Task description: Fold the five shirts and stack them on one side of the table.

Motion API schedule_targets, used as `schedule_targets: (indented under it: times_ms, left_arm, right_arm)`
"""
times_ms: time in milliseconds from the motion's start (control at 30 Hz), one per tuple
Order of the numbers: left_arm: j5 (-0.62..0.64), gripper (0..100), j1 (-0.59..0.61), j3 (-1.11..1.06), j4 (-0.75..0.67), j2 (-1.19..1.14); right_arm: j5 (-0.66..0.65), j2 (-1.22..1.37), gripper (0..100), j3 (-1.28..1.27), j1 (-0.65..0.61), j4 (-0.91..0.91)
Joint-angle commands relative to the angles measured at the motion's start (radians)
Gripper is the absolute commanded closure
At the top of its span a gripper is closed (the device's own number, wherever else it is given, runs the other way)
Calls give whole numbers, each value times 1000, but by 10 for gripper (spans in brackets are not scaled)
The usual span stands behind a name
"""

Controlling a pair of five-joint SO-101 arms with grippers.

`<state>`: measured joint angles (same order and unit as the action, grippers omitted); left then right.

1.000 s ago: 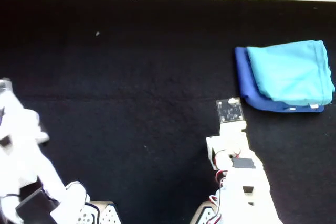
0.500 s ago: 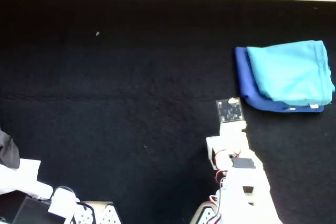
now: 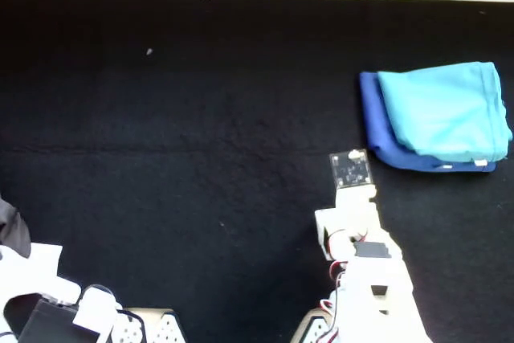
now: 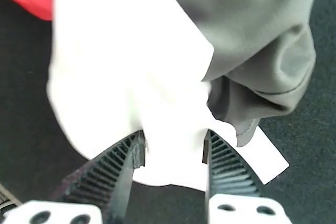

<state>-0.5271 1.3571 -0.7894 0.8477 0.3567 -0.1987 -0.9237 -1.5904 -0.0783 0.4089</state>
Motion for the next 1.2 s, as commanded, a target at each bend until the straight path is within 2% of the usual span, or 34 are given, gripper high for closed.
schedule_targets:
  times_ms: [0,67,133,400,500,667,800,900,1033,1167]
  left_arm:
    - [-11,816,-41,-24,-38,8]
    - [-11,862,-53,-28,-40,10]
    - [-11,983,-58,-25,-40,10]
    - [-8,992,-50,82,5,19]
    - [11,992,-56,213,147,21]
    - [215,992,-76,596,499,19]
    - [298,992,-202,958,763,19]
    - [350,992,-338,1231,893,19]
    - [377,992,-521,1523,913,19]
    - [377,992,-710,1705,913,15]
  right_arm:
    - [6,-8,872,-2,-18,-18]
    - [6,-8,872,-2,-18,-18]
    - [5,-8,872,-2,-18,-18]
    - [5,-8,872,-2,-18,-18]
    - [5,-8,872,-2,-18,-18]
    - [5,-8,872,-2,-18,-18]
    - [5,-8,872,-2,-18,-19]
    - [5,-8,872,-2,-18,-19]
    - [5,-8,872,-2,-18,-19]
    - [5,-8,872,-2,-18,-19]
